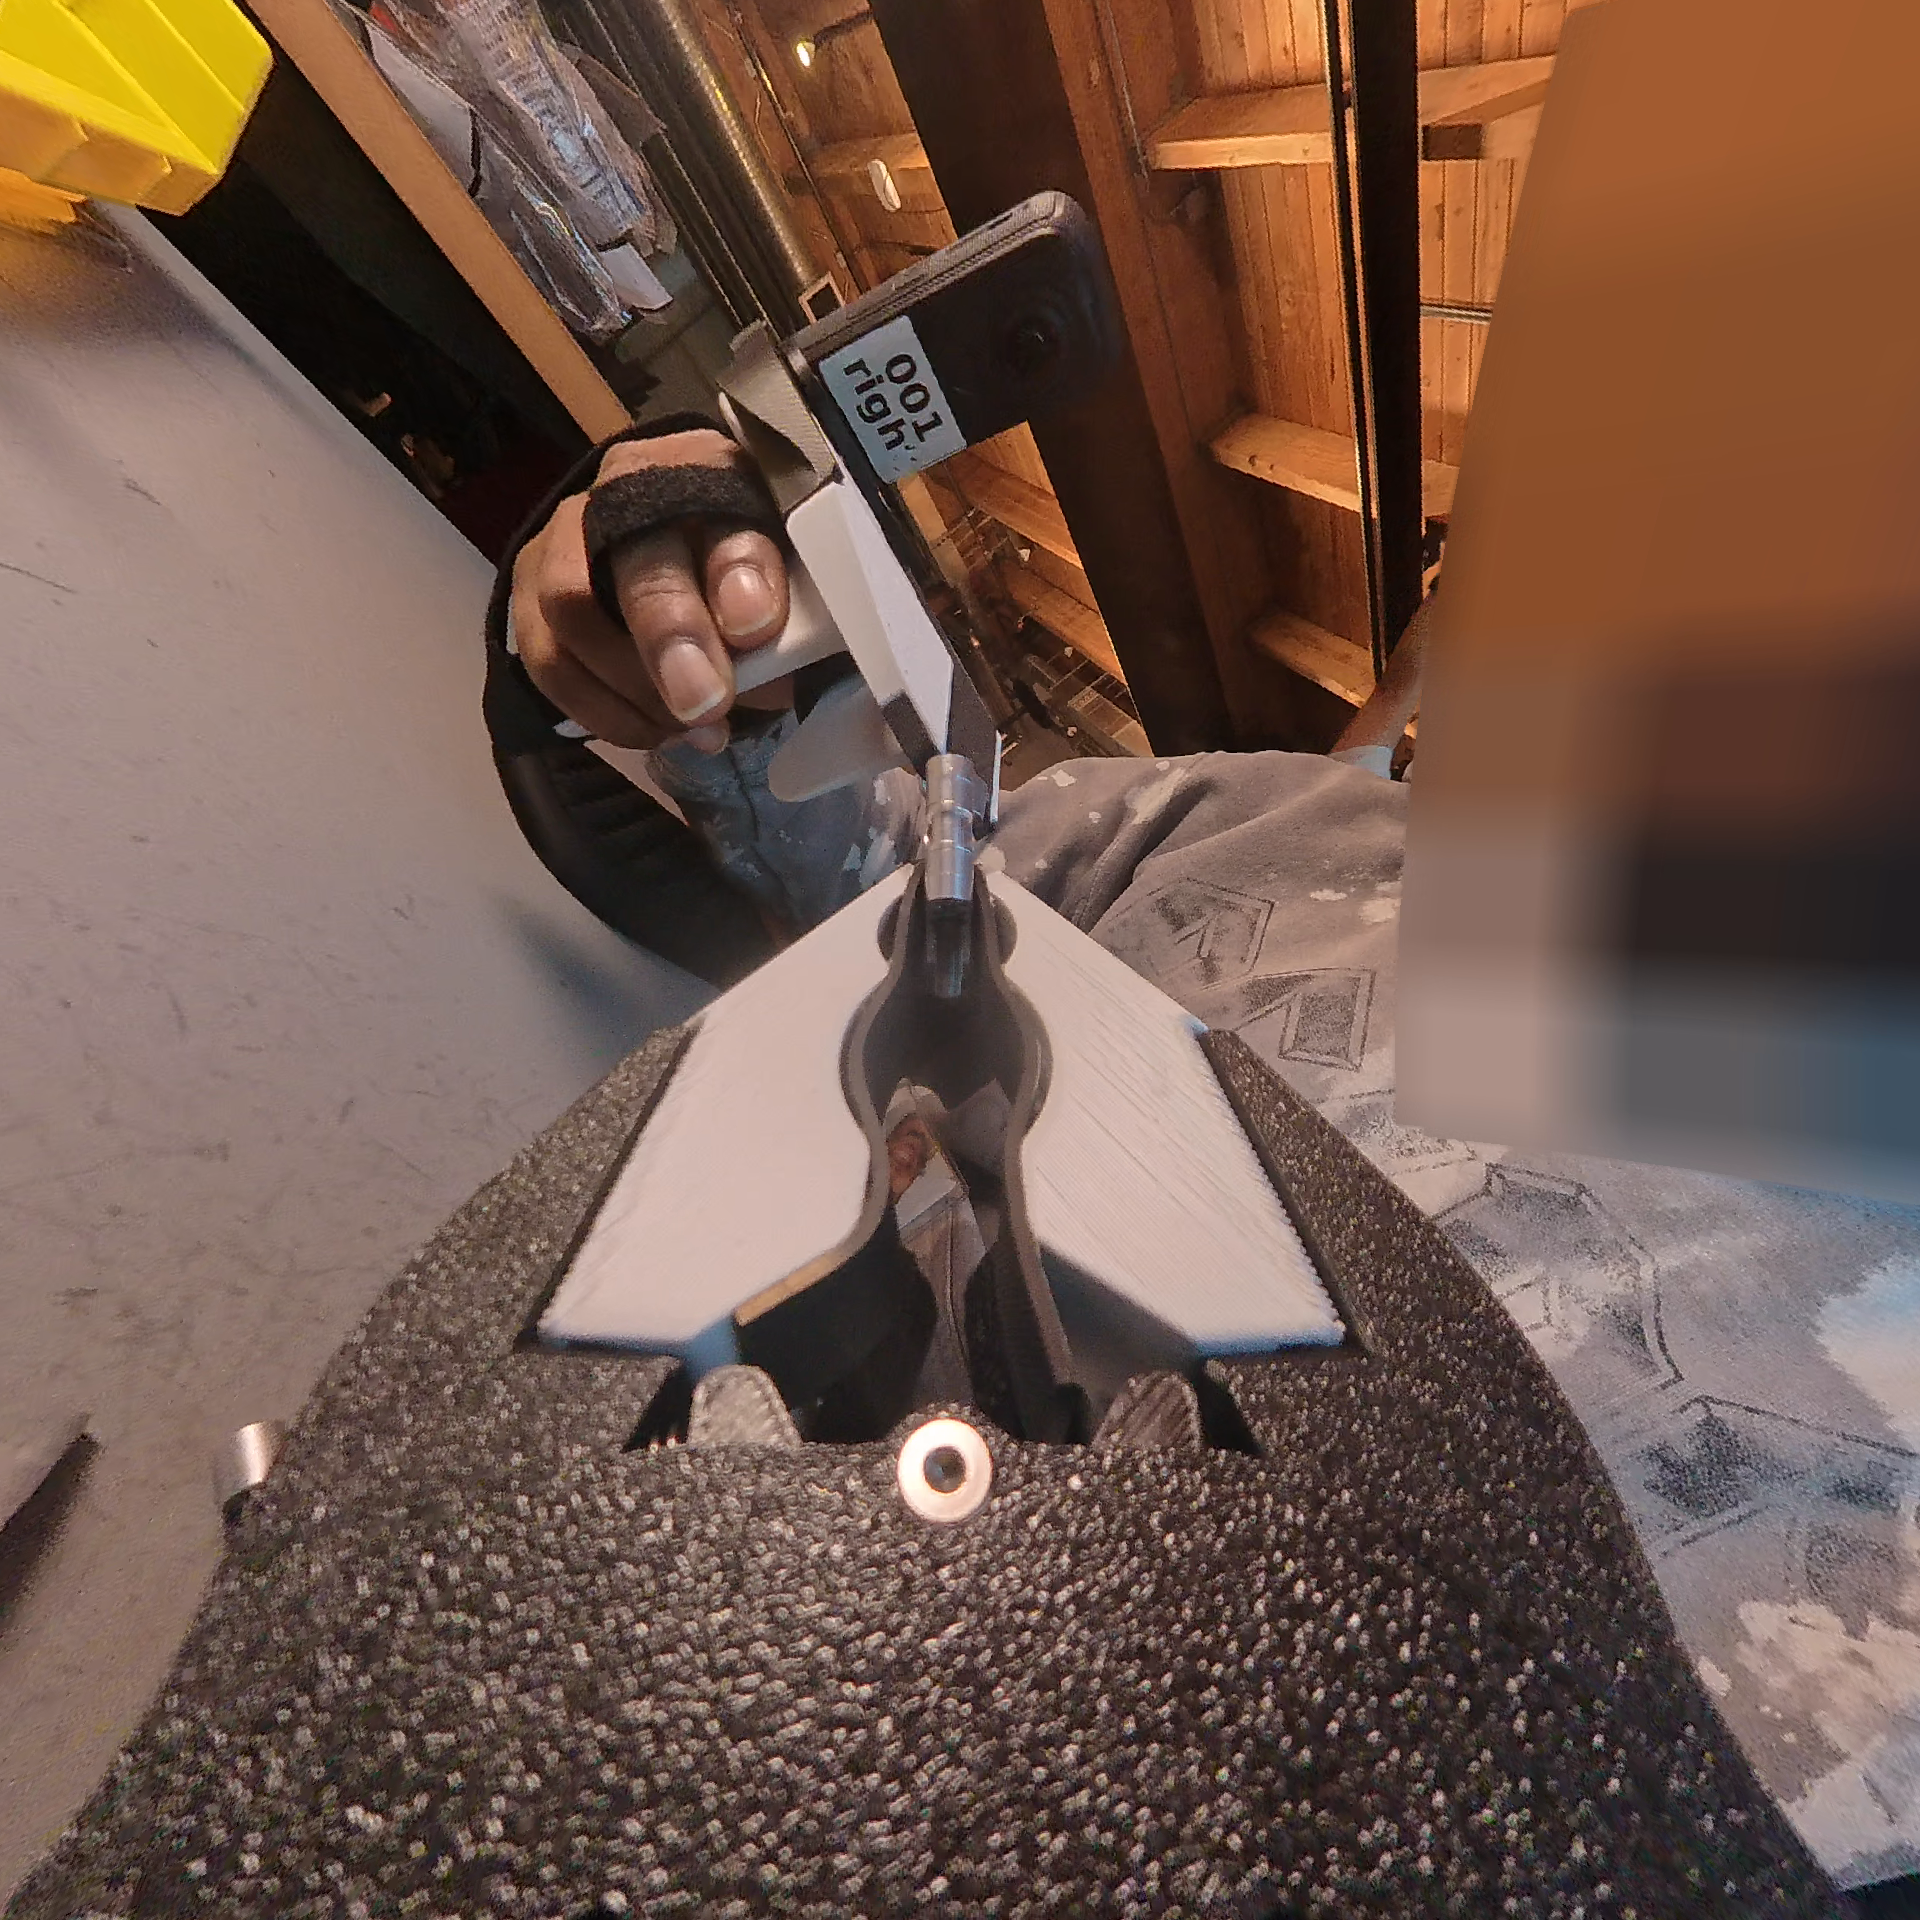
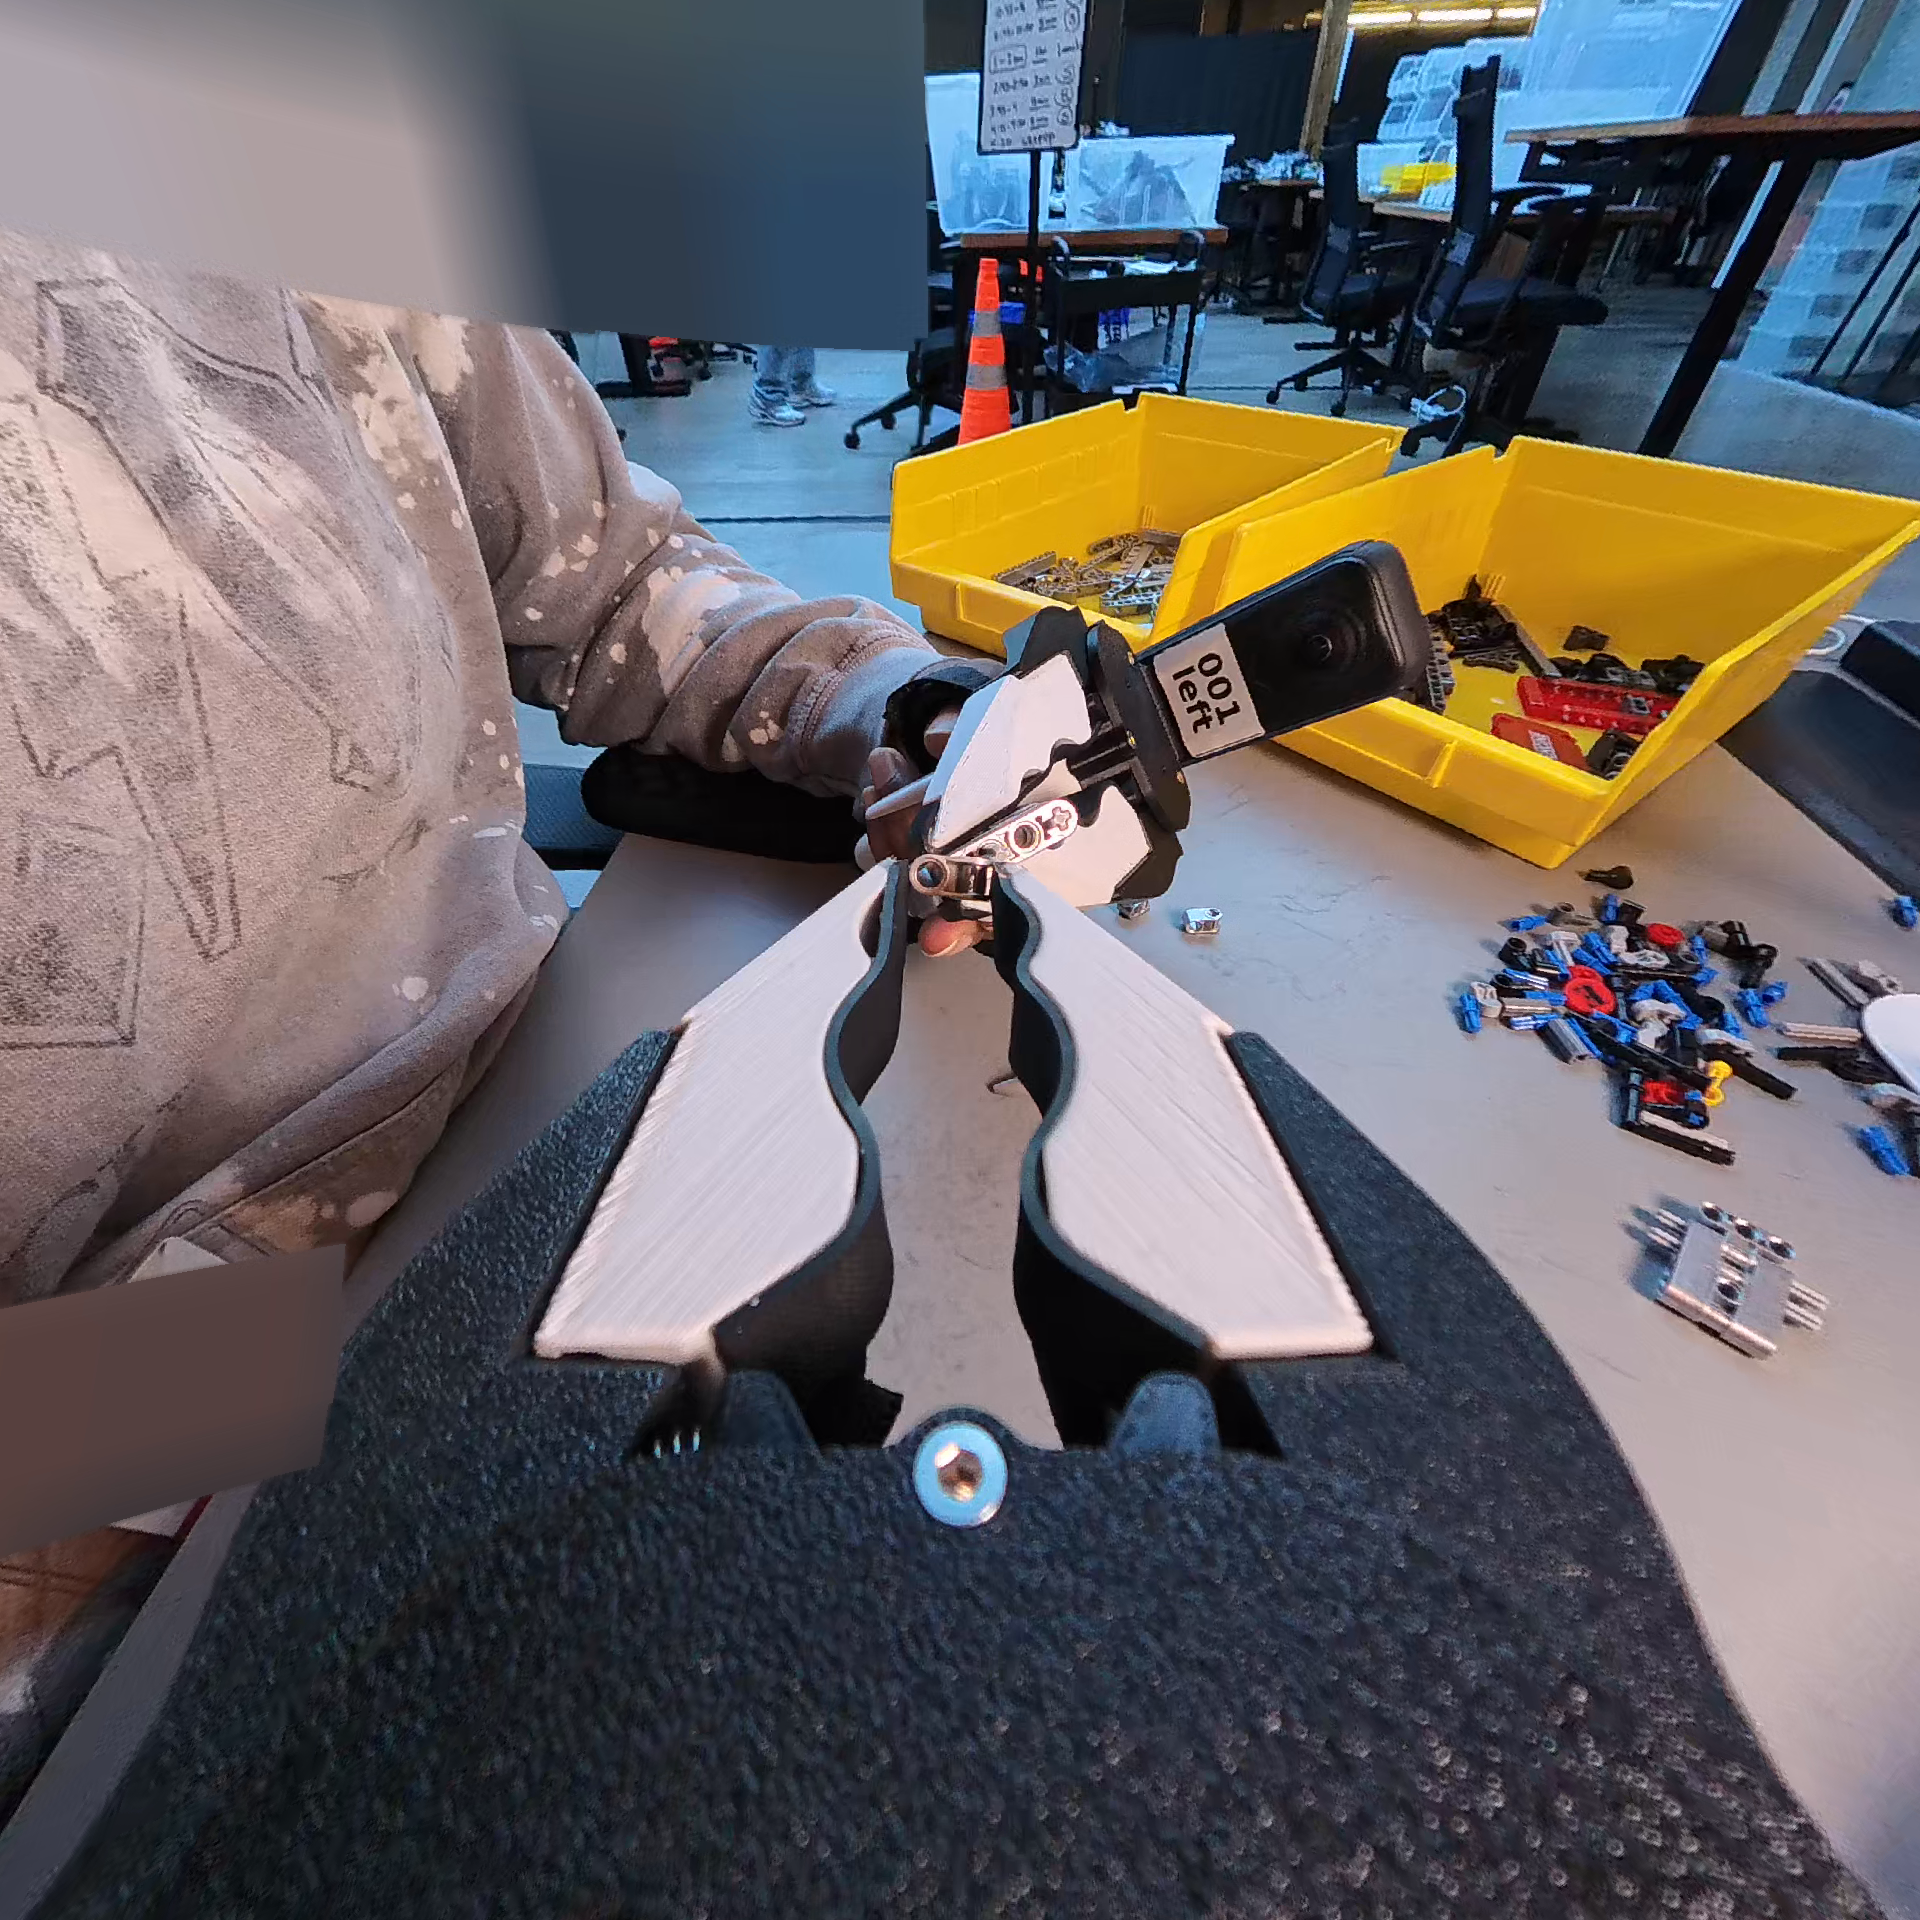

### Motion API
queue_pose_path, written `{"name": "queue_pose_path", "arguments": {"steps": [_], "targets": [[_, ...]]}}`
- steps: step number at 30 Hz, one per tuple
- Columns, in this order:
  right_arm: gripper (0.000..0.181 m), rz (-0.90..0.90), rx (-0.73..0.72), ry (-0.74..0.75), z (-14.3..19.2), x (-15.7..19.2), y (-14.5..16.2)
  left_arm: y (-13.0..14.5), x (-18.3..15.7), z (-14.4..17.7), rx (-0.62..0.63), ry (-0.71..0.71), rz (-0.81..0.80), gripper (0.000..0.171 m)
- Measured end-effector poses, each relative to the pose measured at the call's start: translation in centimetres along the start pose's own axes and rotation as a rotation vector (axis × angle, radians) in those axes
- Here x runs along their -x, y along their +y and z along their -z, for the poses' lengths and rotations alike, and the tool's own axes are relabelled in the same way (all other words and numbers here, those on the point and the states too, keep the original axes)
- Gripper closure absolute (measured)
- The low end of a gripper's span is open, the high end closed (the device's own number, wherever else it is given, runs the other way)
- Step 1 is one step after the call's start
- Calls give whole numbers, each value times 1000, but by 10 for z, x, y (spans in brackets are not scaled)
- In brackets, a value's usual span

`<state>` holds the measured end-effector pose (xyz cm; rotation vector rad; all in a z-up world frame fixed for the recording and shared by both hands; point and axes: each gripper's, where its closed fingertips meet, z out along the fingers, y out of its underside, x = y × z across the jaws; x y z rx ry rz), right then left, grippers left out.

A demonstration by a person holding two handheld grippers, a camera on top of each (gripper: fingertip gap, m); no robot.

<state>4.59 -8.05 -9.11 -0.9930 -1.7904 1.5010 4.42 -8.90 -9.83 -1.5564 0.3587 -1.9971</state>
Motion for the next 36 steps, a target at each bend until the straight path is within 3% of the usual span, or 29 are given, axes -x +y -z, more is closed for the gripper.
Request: {"name": "queue_pose_path", "arguments": {"steps": [7, 15, 17, 23, 36], "targets": [[166, -26, 31, 27, 2, -5, 11, 1, 12, 3, 18, -95, -32, 166], [167, 100, 324, 100, 3, -11, 49, 14, 42, 8, 104, -303, -32, 166], [180, 156, 390, 120, 3, -13, 59, 17, 49, 10, 123, -350, -31, 166], [178, 207, 529, 134, 0, -12, 83, 27, 72, 20, 201, -523, -62, 166], [169, 54, 589, 202, -1, -10, 117, 9, 92, 60, 239, -804, -249, 166]]}}
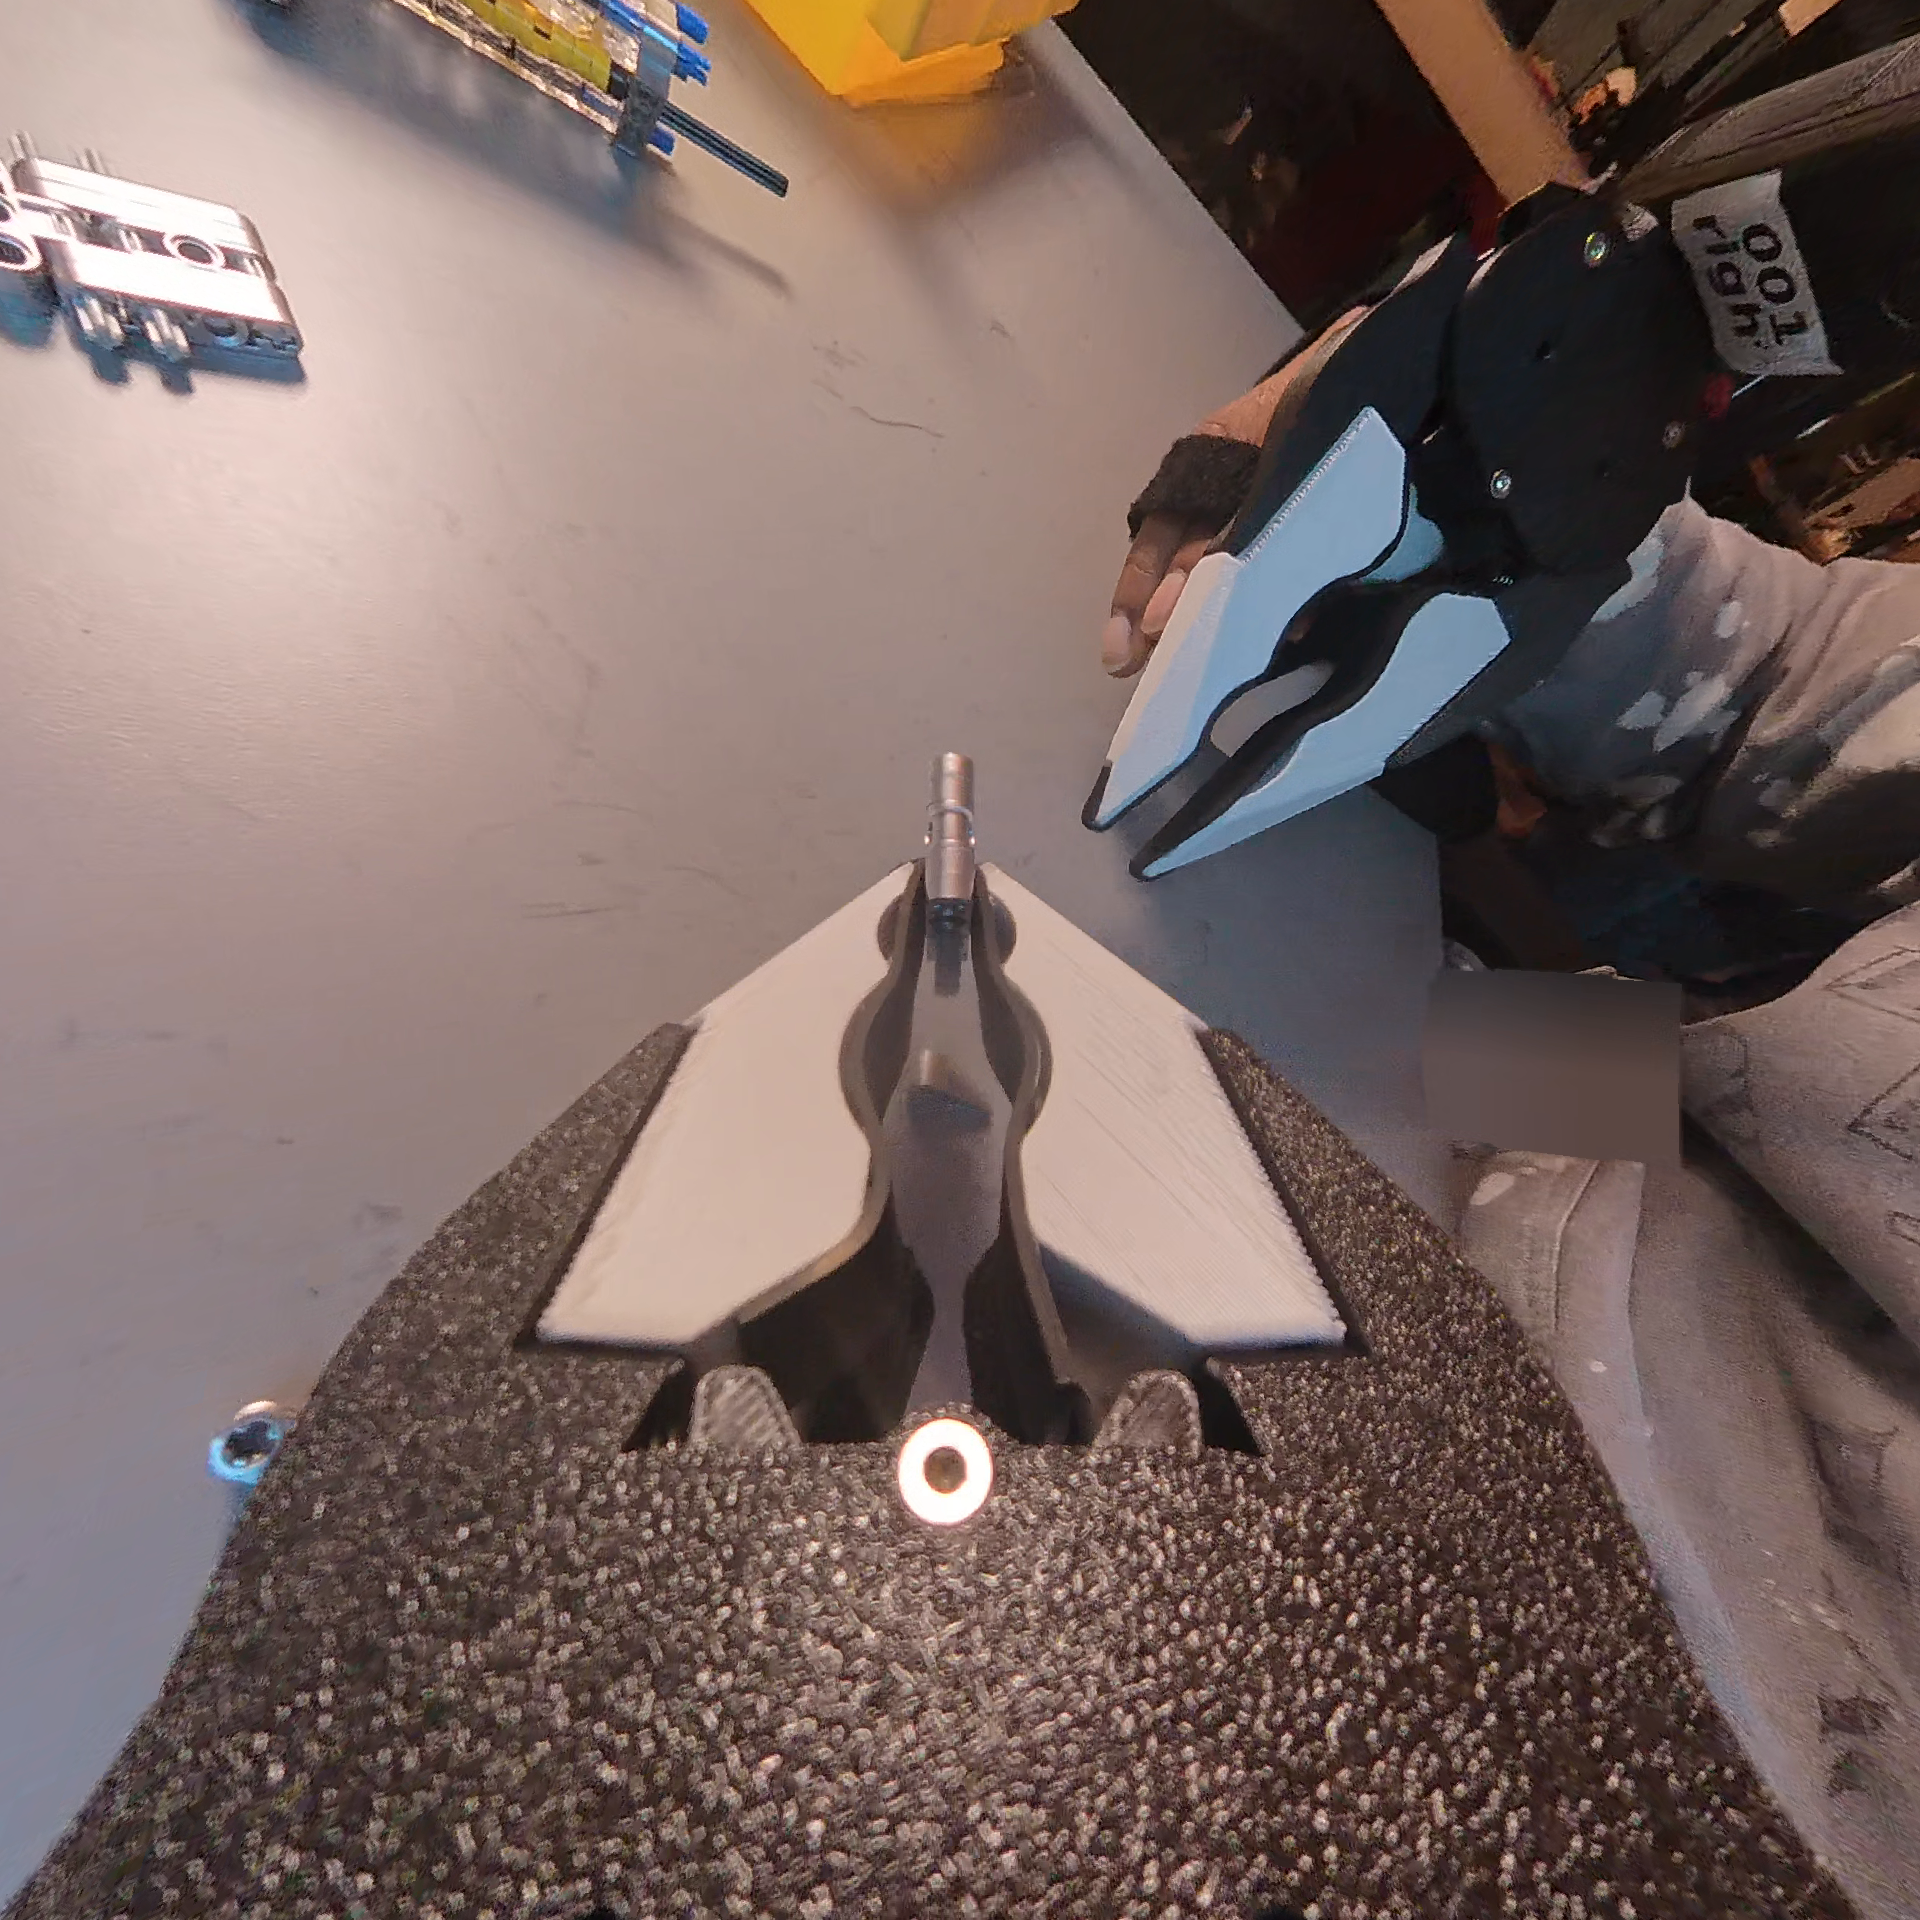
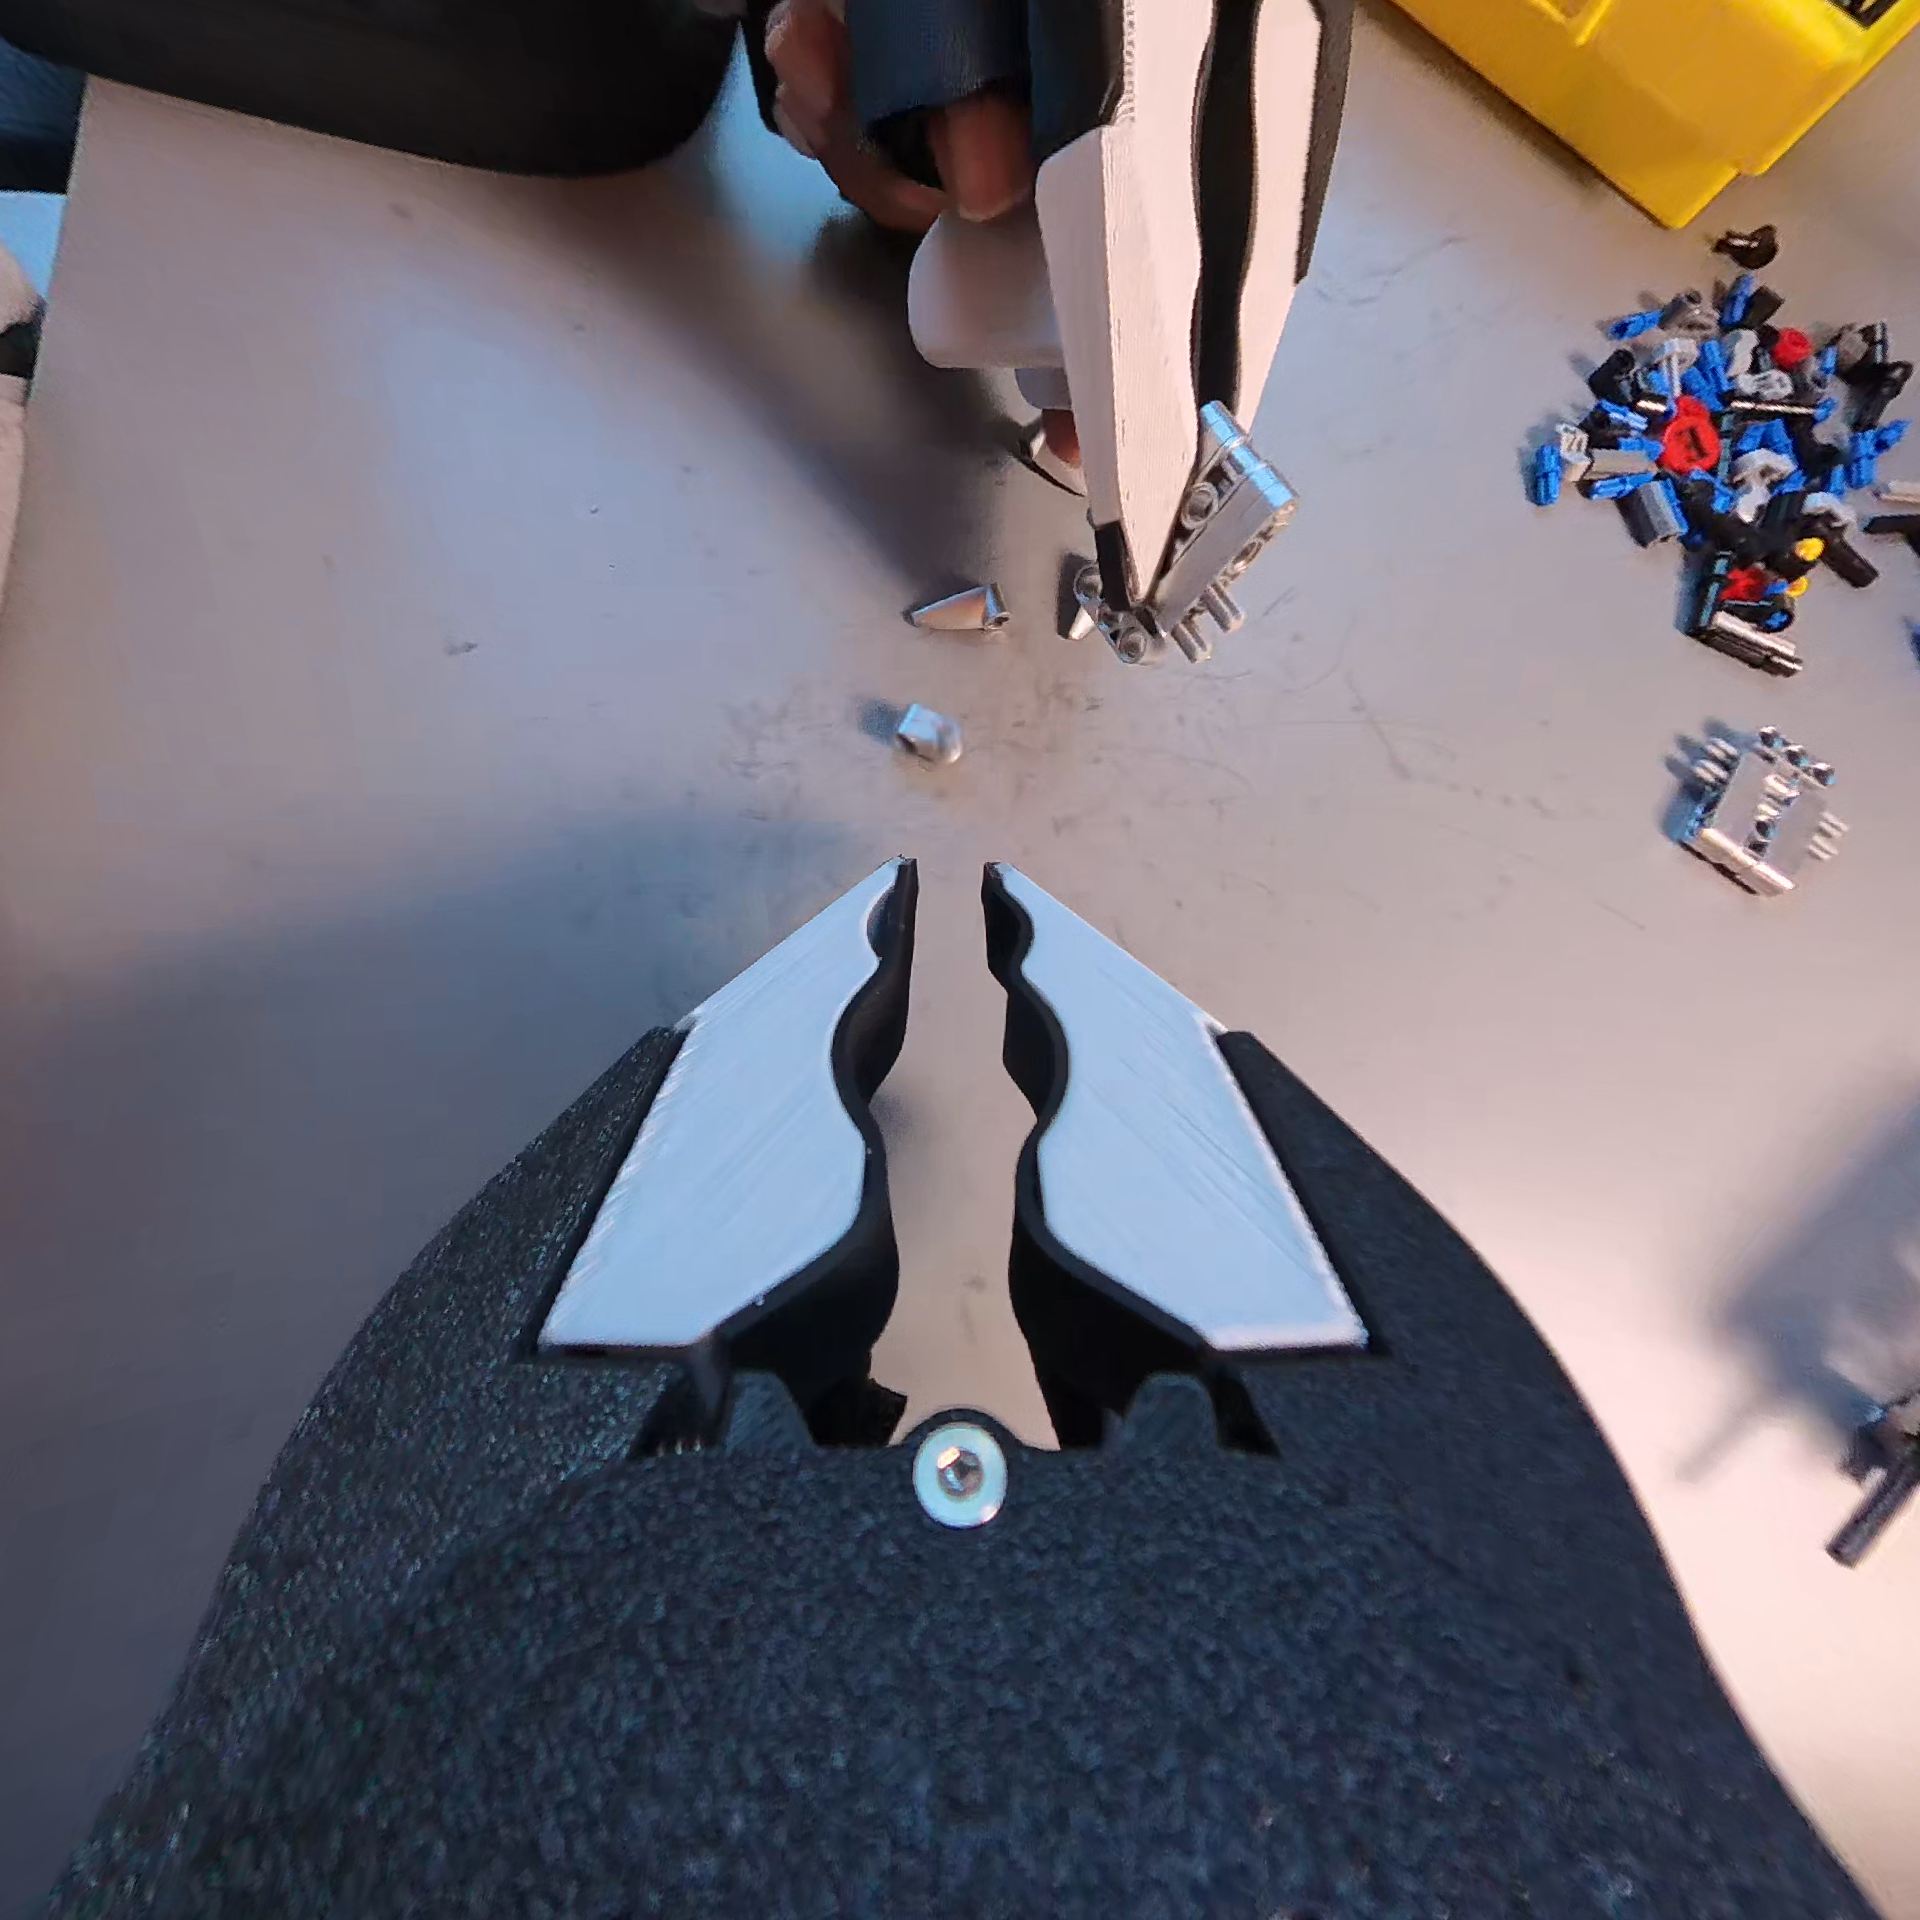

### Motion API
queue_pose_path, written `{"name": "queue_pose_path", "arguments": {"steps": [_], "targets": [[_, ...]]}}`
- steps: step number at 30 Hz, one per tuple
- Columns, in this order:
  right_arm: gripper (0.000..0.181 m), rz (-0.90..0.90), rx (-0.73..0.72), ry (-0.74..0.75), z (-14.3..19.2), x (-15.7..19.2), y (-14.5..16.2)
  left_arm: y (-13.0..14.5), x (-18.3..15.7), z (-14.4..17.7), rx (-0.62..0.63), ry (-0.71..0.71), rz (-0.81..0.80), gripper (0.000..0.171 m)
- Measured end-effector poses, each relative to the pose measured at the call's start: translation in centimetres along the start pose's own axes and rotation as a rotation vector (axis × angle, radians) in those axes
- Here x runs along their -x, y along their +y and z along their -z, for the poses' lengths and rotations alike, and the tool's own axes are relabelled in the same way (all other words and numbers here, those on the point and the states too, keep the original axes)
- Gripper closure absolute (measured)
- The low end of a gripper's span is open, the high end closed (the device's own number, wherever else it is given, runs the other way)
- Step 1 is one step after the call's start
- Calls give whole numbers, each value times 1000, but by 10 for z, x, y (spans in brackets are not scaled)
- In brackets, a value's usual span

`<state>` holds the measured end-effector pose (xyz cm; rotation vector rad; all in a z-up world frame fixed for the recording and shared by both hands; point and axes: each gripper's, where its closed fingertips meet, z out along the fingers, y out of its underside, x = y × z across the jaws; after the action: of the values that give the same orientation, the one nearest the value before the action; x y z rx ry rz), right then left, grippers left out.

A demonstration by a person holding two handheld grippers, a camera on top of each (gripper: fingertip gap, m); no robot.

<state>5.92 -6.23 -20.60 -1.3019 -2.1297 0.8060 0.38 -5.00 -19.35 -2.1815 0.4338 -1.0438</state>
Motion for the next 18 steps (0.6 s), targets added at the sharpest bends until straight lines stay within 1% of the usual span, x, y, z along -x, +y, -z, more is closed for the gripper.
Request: {"name": "queue_pose_path", "arguments": {"steps": [6, 8, 12, 15, 18], "targets": [[168, 4, 14, -36, -22, 8, -9, 2, 8, 0, 12, -53, -27, 166], [165, 9, 1, -68, -28, 14, -17, 1, 11, 2, 8, -70, -38, 166], [158, 57, 24, -134, -43, 32, -27, -1, 14, 4, -1, -86, -51, 166], [158, 78, 21, -180, -50, 43, -33, -1, 15, 4, 3, -95, -66, 166], [159, 84, 27, -201, -54, 48, -36, 1, 15, 3, 14, -104, -89, 166]]}}
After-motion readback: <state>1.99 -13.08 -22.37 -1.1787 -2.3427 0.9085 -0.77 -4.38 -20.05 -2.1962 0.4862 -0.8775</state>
